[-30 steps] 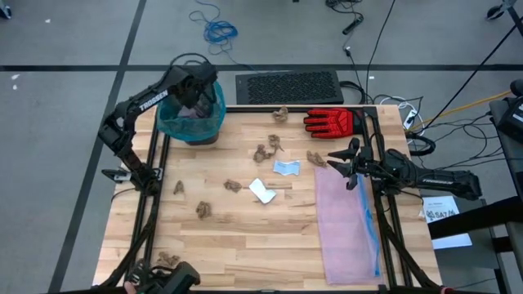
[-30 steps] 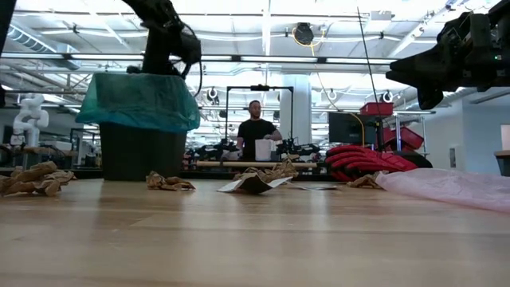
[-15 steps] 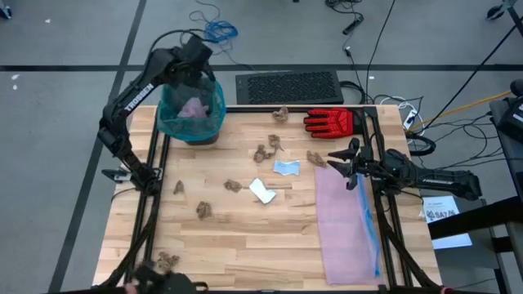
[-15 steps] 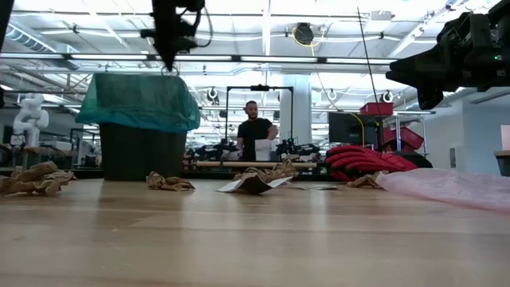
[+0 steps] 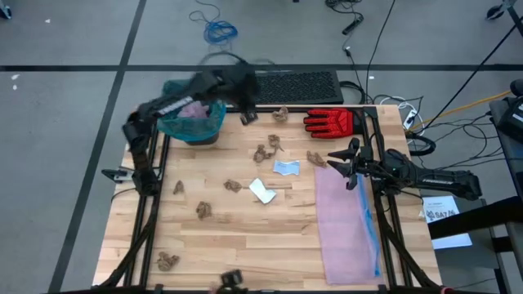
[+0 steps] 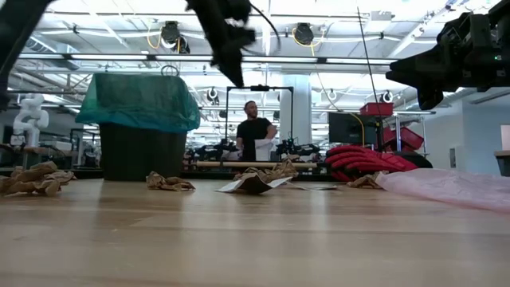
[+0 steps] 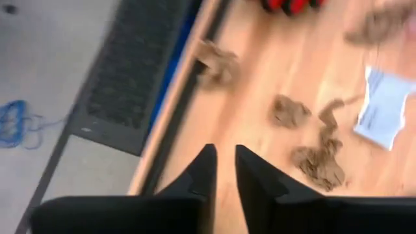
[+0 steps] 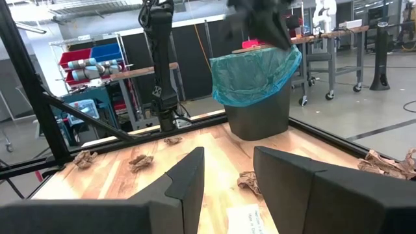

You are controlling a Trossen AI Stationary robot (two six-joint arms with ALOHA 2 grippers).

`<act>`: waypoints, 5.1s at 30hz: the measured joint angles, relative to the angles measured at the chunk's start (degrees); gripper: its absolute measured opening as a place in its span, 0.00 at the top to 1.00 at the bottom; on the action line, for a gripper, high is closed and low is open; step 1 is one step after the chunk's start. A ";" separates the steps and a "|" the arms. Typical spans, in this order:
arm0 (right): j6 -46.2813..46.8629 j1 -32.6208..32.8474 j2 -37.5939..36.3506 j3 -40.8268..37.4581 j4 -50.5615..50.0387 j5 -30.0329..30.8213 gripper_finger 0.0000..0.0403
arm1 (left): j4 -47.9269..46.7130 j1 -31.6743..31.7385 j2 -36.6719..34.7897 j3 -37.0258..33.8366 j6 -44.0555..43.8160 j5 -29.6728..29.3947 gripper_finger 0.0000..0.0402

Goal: Place trash/remove bag and relplace
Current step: Put the brown napkin into the trash bin, then adjust the trash bin

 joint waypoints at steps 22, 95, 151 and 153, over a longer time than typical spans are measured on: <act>0.00 0.00 0.00 0.00 -0.02 0.00 0.68 | 10.95 -13.51 15.41 0.00 -0.59 -3.54 0.51; -0.02 -0.02 0.02 0.00 -0.85 -0.02 0.68 | -22.92 7.95 -17.59 -13.77 -11.25 -25.28 0.94; -13.53 -13.55 56.17 40.28 -13.49 -25.60 0.68 | 5.53 0.57 -25.02 -30.97 -11.03 2.40 1.00; -13.51 -12.59 56.17 40.28 -13.73 -25.59 0.68 | 6.49 -0.45 -25.02 -30.95 -11.03 2.38 1.00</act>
